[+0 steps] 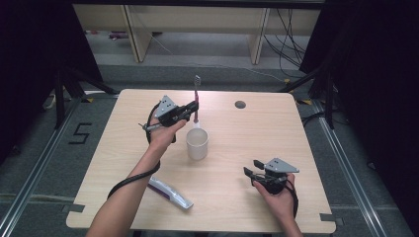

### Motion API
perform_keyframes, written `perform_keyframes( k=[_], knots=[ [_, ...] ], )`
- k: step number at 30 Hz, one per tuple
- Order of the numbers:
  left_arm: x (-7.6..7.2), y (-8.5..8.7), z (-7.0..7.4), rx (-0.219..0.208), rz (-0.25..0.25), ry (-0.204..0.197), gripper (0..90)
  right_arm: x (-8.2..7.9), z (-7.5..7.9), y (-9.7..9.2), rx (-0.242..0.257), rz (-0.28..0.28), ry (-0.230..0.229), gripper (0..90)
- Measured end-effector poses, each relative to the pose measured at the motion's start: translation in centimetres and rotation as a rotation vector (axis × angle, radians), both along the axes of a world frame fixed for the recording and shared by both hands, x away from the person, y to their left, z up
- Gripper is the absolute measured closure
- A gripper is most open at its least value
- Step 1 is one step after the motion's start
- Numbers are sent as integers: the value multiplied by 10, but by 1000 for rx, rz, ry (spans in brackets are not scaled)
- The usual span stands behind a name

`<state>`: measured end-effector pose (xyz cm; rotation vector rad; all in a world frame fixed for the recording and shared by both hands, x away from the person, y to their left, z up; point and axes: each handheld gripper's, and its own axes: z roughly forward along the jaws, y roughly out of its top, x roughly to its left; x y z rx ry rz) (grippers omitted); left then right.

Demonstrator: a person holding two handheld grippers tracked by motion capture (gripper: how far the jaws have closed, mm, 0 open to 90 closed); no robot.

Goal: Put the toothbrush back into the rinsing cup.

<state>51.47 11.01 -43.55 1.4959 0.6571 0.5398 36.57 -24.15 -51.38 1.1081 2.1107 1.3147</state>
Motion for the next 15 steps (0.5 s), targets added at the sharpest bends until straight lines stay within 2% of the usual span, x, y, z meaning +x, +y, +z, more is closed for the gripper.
perform_keyframes(
  k=[5, 6, 7, 13, 14, 15],
  knots=[
    [1, -1, -1, 2, 1, 0, 835, 0, 0, -1, -5, 4, 4, 482],
    [1, -1, -1, 4, 1, 0, 835, 1, 0, -1, -10, 1, -12, 482],
    [2, -1, -2, 4, 2, 1, 835, 0, 0, 0, -4, -1, 6, 482],
    [2, -2, -5, 20, 2, 6, 835, 0, 0, 0, -2, -1, 10, 482],
    [2, -3, -5, 23, 4, 6, 835, 0, 0, -1, -7, 2, -7, 482],
    [2, -3, -5, 26, 4, 6, 835, 0, 0, 0, -3, 0, -5, 482]
  ],
)
